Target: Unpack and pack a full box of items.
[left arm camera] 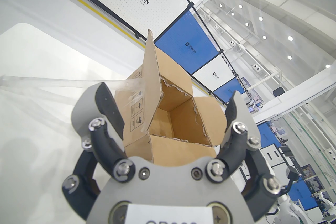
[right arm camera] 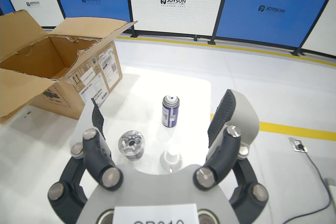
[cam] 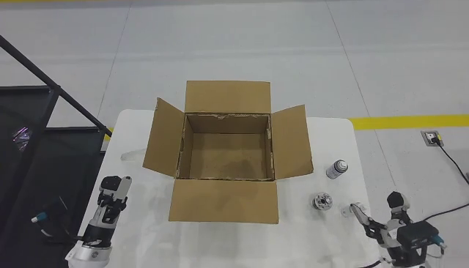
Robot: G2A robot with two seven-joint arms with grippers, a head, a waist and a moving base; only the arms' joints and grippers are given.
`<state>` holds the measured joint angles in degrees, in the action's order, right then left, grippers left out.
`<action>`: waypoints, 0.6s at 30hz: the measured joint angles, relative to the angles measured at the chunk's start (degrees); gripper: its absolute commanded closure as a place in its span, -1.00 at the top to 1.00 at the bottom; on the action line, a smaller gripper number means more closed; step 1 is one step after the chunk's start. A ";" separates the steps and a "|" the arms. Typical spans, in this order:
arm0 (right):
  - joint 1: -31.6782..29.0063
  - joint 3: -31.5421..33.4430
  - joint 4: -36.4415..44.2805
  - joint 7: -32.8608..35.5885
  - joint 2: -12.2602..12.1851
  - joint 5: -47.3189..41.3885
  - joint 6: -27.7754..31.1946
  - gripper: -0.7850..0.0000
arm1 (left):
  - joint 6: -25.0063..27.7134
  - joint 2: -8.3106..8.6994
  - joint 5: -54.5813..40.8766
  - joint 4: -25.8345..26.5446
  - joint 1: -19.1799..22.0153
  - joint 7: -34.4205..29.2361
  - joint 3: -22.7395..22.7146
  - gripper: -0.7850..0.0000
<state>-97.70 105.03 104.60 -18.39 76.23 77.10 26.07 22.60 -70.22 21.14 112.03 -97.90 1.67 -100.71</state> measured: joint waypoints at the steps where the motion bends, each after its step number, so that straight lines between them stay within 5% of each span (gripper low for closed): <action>1: 1.33 -0.67 0.10 1.22 -0.09 0.09 0.56 1.00 | -0.61 -0.01 0.45 0.03 0.22 0.12 -0.09 1.00; 8: 9.78 -2.37 2.36 12.86 -1.02 -5.61 8.02 1.00 | -8.85 -0.21 7.20 0.59 3.72 0.74 1.52 1.00; 13: 19.61 -5.66 -3.78 32.34 -1.95 -21.82 14.90 1.00 | -11.50 -0.21 10.73 -0.06 5.95 -0.88 3.09 1.00; 18: 25.41 -6.22 -8.03 49.20 -2.63 -32.28 14.18 1.00 | -13.38 -0.41 14.50 -1.62 6.99 0.60 4.91 1.00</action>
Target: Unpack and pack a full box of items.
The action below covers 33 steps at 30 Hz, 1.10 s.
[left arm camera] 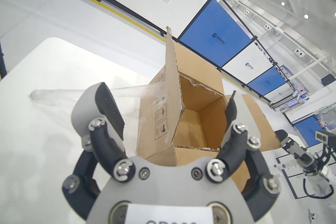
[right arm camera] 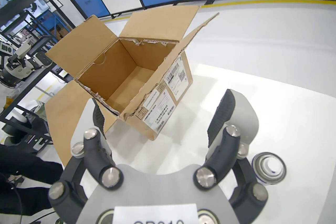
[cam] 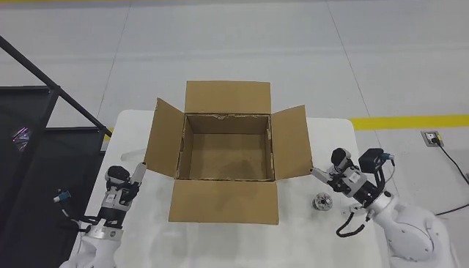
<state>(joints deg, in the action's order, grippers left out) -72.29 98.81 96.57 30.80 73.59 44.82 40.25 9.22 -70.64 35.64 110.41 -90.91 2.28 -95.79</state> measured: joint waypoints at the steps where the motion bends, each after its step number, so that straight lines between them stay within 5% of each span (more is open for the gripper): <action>1: -0.23 0.02 0.07 -0.01 0.01 0.62 0.00 1.00 | -0.24 -0.05 0.05 -0.20 0.06 0.29 0.19 1.00; 8: -0.52 -0.41 -0.46 -4.21 0.07 -0.17 -0.85 1.00 | -1.66 -0.32 0.60 -1.98 1.19 0.93 1.68 1.00; 10: 0.14 -1.73 -2.16 -1.96 -0.05 -5.27 -1.28 1.00 | -2.10 -0.36 1.83 -2.53 2.12 0.55 2.41 0.73; 12: 2.09 -2.18 -4.78 3.53 -0.47 -13.04 -0.51 1.00 | -2.46 -0.40 3.03 -2.88 3.10 0.22 3.18 -0.01; 21: 7.30 -0.42 -11.19 22.20 -2.81 -32.79 -2.03 1.00 | -3.06 -0.60 4.88 -3.38 4.92 -0.38 4.98 -0.19; 33: 6.09 -2.13 -10.05 22.30 -4.15 -34.88 -2.21 1.00 | -1.98 -0.65 5.15 -3.25 4.31 -1.38 4.96 -0.47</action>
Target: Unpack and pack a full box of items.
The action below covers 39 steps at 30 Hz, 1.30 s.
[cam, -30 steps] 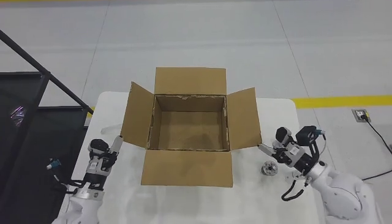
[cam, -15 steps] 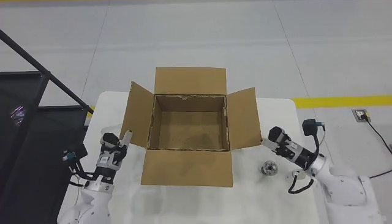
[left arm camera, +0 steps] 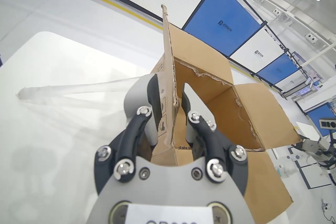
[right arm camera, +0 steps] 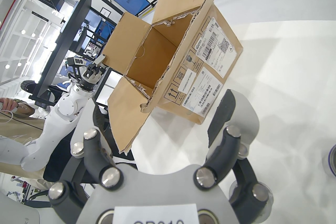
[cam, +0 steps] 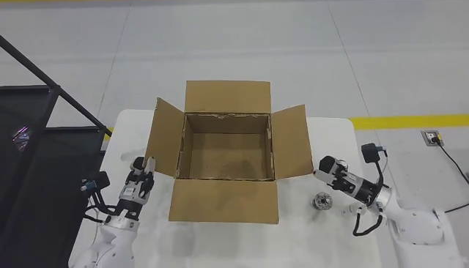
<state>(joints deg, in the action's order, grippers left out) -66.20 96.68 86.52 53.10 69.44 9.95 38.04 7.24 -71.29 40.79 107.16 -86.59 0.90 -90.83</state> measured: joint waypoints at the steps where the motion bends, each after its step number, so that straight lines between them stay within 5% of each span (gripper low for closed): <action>1: -0.16 -0.04 0.17 -0.07 -0.10 -0.10 0.00 1.00 | 0.20 0.01 -0.19 0.12 -0.21 -0.10 -0.20 -0.53; 6: -0.70 -0.17 0.61 0.15 -0.72 -1.10 0.09 1.00 | 1.43 0.09 -0.96 0.48 -1.36 -0.04 -1.50 -0.87; 13: -1.04 -0.45 0.39 0.01 -1.50 -2.21 0.40 1.00 | 2.66 0.12 -1.57 0.70 -2.09 0.06 -2.38 -1.00; 35: -4.08 -0.21 2.05 -0.95 -3.93 -3.13 1.82 1.00 | 6.91 0.41 -1.97 1.51 -6.59 0.54 -6.95 -1.00; 39: -3.63 -0.21 2.24 -0.92 -4.41 -2.76 1.62 1.00 | 7.39 0.46 -2.09 1.43 -6.91 0.38 -7.66 -0.68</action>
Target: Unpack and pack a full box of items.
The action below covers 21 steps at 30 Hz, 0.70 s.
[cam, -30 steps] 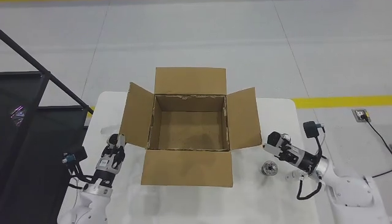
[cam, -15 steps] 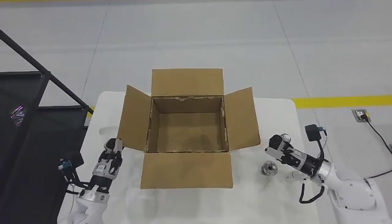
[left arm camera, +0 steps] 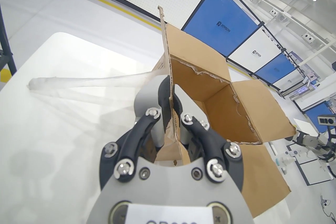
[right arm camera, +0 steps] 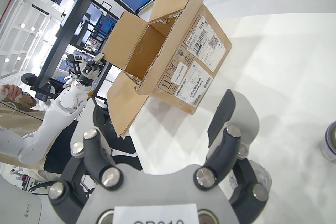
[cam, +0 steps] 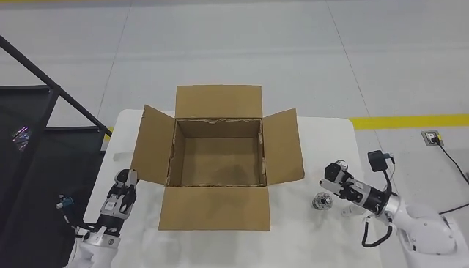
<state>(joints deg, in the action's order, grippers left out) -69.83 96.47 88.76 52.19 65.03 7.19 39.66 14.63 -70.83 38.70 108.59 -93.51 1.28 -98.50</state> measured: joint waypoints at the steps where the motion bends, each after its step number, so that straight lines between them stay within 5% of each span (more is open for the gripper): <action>1: 0.02 0.10 0.17 -0.15 -0.10 0.21 0.04 1.00 | 0.08 0.01 -0.03 0.01 -0.08 0.00 -0.12 -0.29; 2: -0.01 0.35 0.49 -0.33 -0.23 0.56 0.02 1.00 | 0.15 0.01 -0.09 0.03 -0.15 0.02 -0.23 1.00; 11: -6.06 7.30 9.84 -1.06 -1.83 6.71 -0.48 1.00 | -0.62 -0.18 -3.50 1.04 -1.33 0.68 -1.20 1.00; 15: -9.71 10.23 15.95 -2.92 -2.20 15.03 -5.70 1.00 | 0.86 -0.19 -6.29 2.22 -2.96 0.58 -2.76 1.00; 21: -9.74 10.26 15.96 -3.01 -2.19 15.10 -5.91 1.00 | 2.14 -0.18 -8.03 3.00 -4.19 0.55 -3.77 1.00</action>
<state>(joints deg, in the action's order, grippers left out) -79.57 106.73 104.72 49.18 62.85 22.29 33.75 16.77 -71.01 30.67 111.58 -97.70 1.83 -102.27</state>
